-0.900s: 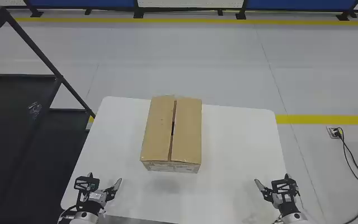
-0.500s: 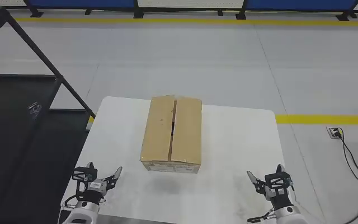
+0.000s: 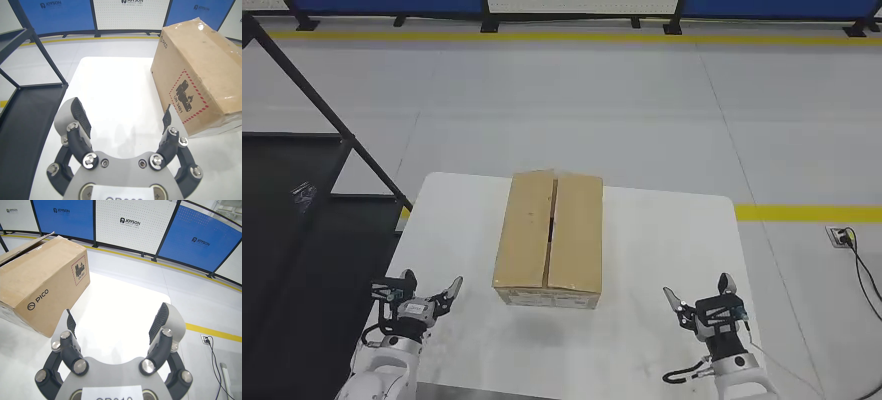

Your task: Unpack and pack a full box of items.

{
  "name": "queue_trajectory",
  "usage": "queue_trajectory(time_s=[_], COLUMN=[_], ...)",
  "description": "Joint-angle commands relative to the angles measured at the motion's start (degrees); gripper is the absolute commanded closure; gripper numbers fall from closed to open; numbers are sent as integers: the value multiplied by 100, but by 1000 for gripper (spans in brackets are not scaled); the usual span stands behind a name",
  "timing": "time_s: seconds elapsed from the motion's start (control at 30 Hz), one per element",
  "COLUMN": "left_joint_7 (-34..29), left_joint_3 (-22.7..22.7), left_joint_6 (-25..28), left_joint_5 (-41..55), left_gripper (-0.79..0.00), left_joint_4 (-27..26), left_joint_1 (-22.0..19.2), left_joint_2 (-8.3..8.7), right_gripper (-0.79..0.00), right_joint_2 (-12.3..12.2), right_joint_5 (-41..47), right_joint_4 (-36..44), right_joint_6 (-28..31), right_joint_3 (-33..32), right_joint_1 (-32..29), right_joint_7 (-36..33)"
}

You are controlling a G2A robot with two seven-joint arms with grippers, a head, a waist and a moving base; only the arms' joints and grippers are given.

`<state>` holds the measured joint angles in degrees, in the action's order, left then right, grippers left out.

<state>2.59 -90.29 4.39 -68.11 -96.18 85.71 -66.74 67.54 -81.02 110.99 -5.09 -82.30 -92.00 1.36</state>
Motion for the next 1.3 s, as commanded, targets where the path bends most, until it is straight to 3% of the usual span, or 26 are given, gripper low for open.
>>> queue_trajectory(time_s=[0.0,0.1,0.3,0.7,1.27], left_joint_7=[0,0,-171,-243,-259], left_joint_3=[0,7,382,982,1247], left_joint_6=[0,-2,-53,105,643], left_joint_5=[0,28,-47,-182,-342], left_gripper=[-785,-785,-785,-785,-785], left_joint_4=[0,-3,306,1018,1211], left_joint_1=[0,-13,-537,-1358,-1585], left_joint_2=[0,-3,-57,-160,-193], right_gripper=[-785,-785,-785,-785,-785], right_joint_2=[0,1,4,-5,-21], right_joint_5=[0,16,102,-34,-333], right_joint_4=[0,1,-57,-160,-85], right_joint_6=[0,27,710,1087,1424], right_joint_3=[0,8,149,38,-58], right_joint_1=[0,1,128,66,47], right_joint_7=[0,3,213,517,307])
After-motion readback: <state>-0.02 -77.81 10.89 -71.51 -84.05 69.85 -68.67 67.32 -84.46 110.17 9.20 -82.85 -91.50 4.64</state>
